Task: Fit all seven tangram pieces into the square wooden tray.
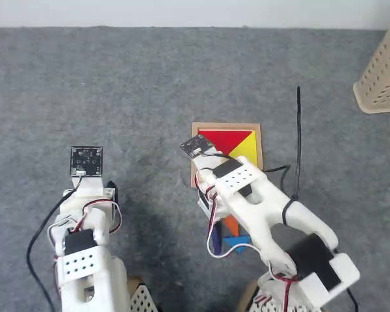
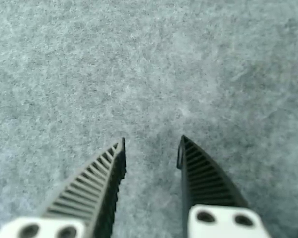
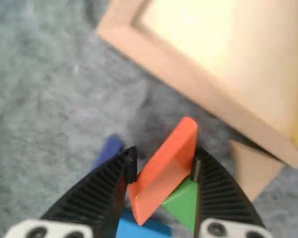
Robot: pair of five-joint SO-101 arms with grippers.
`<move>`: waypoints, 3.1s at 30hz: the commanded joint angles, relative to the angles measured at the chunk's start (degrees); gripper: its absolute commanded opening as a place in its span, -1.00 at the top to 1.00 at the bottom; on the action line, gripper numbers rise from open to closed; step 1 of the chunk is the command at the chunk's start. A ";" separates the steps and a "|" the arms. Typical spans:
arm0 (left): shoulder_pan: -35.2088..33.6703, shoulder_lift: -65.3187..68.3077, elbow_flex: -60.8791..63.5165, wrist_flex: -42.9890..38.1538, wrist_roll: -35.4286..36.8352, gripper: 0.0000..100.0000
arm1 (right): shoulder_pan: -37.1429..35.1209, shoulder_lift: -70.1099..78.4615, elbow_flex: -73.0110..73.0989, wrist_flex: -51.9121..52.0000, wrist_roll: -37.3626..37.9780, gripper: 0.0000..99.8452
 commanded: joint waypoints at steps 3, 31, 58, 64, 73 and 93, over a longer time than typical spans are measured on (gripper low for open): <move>-0.35 -1.14 -0.22 -1.49 -0.35 0.66 | 4.97 -0.40 -3.16 0.75 1.05 0.89; -0.35 -1.14 -0.22 -1.49 -0.35 0.66 | 7.78 -19.74 -4.31 1.71 9.23 0.99; -0.35 -1.14 -0.22 -1.49 -0.35 0.66 | 3.12 22.73 -43.78 1.71 3.08 0.71; -0.35 -1.14 -0.22 -1.49 -0.35 0.66 | 4.00 22.37 -43.78 1.80 6.77 0.67; -0.35 -1.14 -0.22 -1.49 -0.35 0.66 | 10.24 2.15 -35.69 5.23 7.47 0.67; -0.35 -1.14 -0.22 -1.49 -0.35 0.66 | 7.34 1.36 -8.79 -22.99 14.86 0.98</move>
